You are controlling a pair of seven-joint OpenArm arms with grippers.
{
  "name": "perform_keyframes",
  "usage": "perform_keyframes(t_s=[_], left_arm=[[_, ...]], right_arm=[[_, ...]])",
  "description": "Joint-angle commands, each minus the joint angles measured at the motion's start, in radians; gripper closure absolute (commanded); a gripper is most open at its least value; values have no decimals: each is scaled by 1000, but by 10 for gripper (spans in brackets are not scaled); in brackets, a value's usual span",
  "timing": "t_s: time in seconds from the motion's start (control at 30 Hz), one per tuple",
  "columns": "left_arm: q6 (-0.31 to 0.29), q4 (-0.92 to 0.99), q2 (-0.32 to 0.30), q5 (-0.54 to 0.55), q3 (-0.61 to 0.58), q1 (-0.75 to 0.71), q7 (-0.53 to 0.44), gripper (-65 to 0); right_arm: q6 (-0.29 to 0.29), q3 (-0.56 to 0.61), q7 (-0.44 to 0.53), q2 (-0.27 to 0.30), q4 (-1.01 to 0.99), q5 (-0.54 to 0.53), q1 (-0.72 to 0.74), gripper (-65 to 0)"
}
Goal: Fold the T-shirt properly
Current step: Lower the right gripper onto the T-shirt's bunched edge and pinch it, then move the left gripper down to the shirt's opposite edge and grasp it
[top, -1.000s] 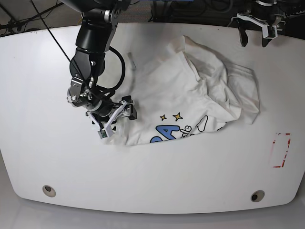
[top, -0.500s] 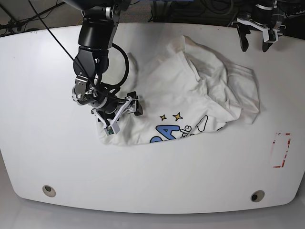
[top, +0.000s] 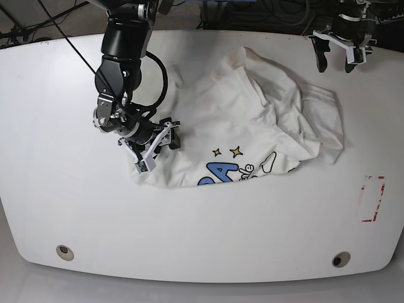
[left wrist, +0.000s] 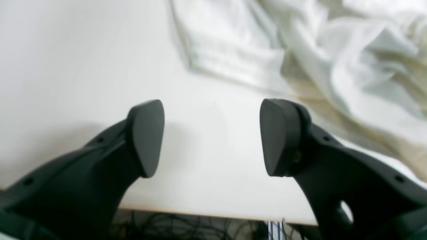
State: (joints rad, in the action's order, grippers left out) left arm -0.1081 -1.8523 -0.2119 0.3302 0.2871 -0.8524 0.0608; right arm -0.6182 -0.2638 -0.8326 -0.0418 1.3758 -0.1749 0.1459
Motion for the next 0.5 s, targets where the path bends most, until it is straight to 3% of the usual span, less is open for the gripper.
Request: perform_keyframes(t_s=[0.0,0.17,0.33,0.47], left_arm=[[0,-20,-8,0,5,3,-28,-421],[5,-22,-8,0,7,42,-26,-422],[6,-27,-4,0,47,86,24,-425],[6,-50,18,2,126,175,179,-426]], right_arm=[[-6,4,5,-2,46,-5,13,-185],[-6,5,-4,-3,130,-5,10,0],[-6,5,-44,0,235,-5,-2,0],[-6,5,-50,3,294,-5,-4,0]])
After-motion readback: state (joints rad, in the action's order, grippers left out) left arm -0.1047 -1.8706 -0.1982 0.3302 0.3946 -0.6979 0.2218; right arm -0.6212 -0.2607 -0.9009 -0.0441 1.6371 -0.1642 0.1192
